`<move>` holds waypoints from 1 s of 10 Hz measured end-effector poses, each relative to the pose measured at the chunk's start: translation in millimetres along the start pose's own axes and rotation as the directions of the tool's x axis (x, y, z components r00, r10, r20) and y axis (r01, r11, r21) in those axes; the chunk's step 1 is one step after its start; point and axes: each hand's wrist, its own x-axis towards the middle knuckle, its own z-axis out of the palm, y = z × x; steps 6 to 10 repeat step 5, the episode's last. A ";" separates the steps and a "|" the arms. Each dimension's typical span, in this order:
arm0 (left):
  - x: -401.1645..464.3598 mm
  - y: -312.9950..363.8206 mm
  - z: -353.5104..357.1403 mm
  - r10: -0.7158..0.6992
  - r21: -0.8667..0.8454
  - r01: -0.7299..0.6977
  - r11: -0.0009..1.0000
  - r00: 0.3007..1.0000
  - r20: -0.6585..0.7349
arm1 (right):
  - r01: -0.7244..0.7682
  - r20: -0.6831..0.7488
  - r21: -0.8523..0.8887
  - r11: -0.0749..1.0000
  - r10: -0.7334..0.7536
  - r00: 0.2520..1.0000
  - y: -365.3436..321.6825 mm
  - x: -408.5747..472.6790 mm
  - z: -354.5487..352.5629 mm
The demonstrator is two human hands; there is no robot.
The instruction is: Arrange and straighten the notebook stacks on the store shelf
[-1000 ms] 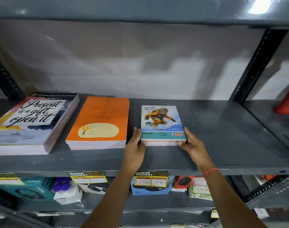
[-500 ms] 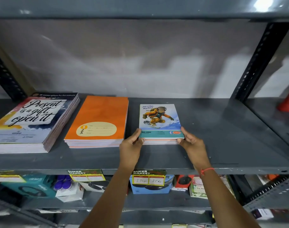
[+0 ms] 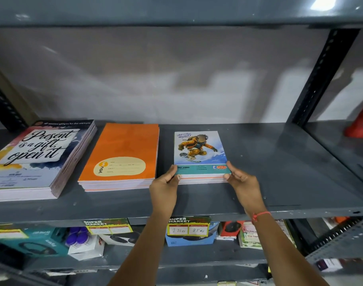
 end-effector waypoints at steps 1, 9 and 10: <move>1.7 -2.9 -0.8 0.009 -0.011 -0.009 1.000 1.000 -0.009 | -0.012 -0.016 0.003 1.000 0.012 1.000 3.0 0.9 0.0; -24.3 4.0 -16.1 0.100 0.141 -0.121 0.983 0.984 0.147 | 0.012 -0.209 -0.153 0.988 -0.044 0.977 7.2 -47.6 18.8; -24.3 4.0 -16.1 0.100 0.141 -0.121 0.983 0.984 0.147 | 0.012 -0.209 -0.153 0.988 -0.044 0.977 7.2 -47.6 18.8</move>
